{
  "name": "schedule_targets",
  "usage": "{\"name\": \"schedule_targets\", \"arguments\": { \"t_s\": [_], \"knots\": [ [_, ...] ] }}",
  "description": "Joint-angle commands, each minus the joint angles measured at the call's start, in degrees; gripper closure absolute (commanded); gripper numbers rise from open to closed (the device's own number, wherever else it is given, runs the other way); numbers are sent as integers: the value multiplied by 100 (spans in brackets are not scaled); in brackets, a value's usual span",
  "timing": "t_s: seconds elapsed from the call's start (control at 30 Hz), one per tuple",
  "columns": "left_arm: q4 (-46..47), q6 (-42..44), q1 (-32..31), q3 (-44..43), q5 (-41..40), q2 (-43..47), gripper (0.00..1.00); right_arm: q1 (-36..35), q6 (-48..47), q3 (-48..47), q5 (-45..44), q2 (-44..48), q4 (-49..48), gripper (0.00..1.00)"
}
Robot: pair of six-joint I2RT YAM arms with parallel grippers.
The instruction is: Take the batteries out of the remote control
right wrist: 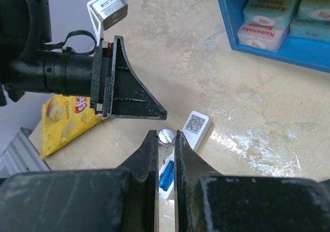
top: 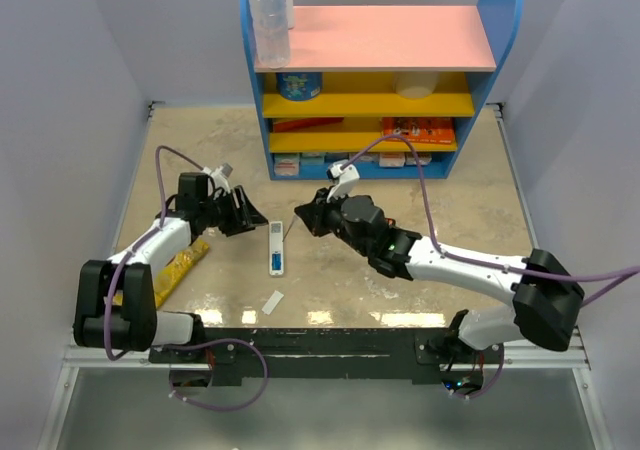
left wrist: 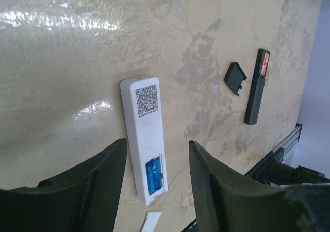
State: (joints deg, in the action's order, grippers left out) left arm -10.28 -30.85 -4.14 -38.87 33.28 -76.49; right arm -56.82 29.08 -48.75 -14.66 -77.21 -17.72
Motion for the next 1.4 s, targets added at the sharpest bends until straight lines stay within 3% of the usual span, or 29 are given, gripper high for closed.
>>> {"name": "schedule_targets", "arguments": {
  "t_s": [0.0, 0.63, 1.37],
  "knots": [
    [193, 62, 36, 20, 346, -147, 45, -101, -148, -169, -503, -390, -558, 100],
    [-53, -35, 36, 389, 469, -314, 56, -682, 80, -205, -969, -980, -698, 100],
    [184, -281, 27, 670, 627, -376, 59, -1058, -297, -372, -1373, -1481, -646, 100]
  ]
}}
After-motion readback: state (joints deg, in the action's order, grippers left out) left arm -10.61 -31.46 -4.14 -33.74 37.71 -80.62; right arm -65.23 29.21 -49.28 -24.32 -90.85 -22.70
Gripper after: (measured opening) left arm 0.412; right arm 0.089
